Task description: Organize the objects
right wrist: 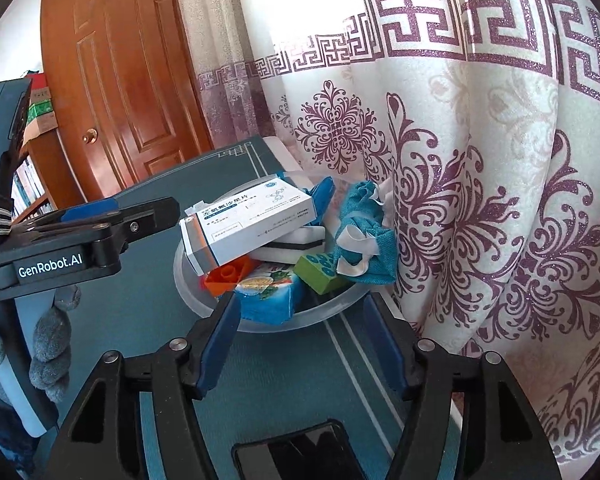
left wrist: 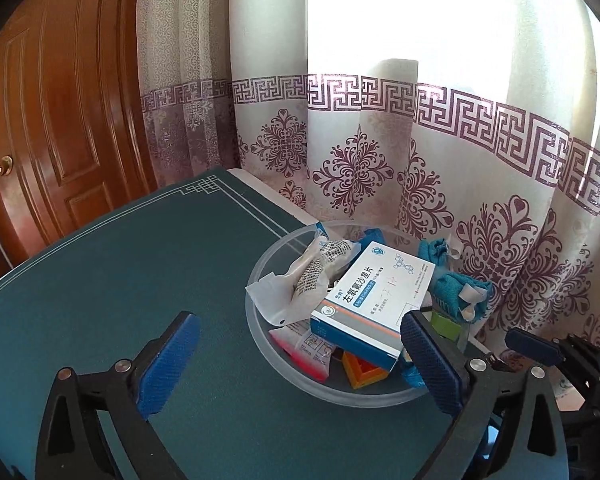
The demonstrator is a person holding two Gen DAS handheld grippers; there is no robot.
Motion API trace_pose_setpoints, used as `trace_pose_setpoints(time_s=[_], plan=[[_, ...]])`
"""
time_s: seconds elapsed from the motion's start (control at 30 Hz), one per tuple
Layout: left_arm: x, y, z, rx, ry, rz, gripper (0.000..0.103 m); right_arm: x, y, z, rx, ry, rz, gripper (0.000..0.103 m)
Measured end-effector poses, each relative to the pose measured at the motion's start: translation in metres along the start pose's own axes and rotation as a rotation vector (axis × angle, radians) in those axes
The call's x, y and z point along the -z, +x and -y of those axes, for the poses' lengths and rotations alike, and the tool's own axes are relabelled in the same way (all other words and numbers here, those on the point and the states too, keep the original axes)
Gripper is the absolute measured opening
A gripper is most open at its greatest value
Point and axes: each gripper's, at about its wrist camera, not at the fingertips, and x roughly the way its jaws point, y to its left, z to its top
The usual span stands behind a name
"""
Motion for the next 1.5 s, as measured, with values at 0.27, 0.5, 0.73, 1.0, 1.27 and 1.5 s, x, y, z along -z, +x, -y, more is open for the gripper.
trace_pose_setpoints(time_s=[0.27, 0.5, 0.73, 1.0, 1.27, 1.5], plan=[[0.013, -0.016, -0.012, -0.044, -0.011, 0.005, 0.102, 0.002, -0.006, -0.015, -0.007, -0.02, 0.001, 0.078], [0.02, -0.031, -0.026, -0.076, -0.031, 0.022, 0.102, 0.003, -0.011, -0.025, -0.001, -0.03, 0.001, 0.085], [0.026, -0.04, -0.039, -0.093, -0.057, 0.025, 0.102, 0.002, -0.018, -0.038, 0.028, -0.051, 0.022, 0.098], [0.033, -0.045, -0.05, -0.088, -0.086, 0.028, 0.102, -0.002, -0.021, -0.05, 0.062, -0.089, 0.024, 0.101], [0.039, -0.048, -0.045, -0.046, -0.077, 0.016, 0.103, -0.006, -0.018, -0.058, 0.113, -0.12, 0.006, 0.101], [0.04, -0.051, -0.037, -0.047, -0.049, 0.014, 0.103, -0.005, -0.015, -0.058, 0.141, -0.125, -0.017, 0.101]])
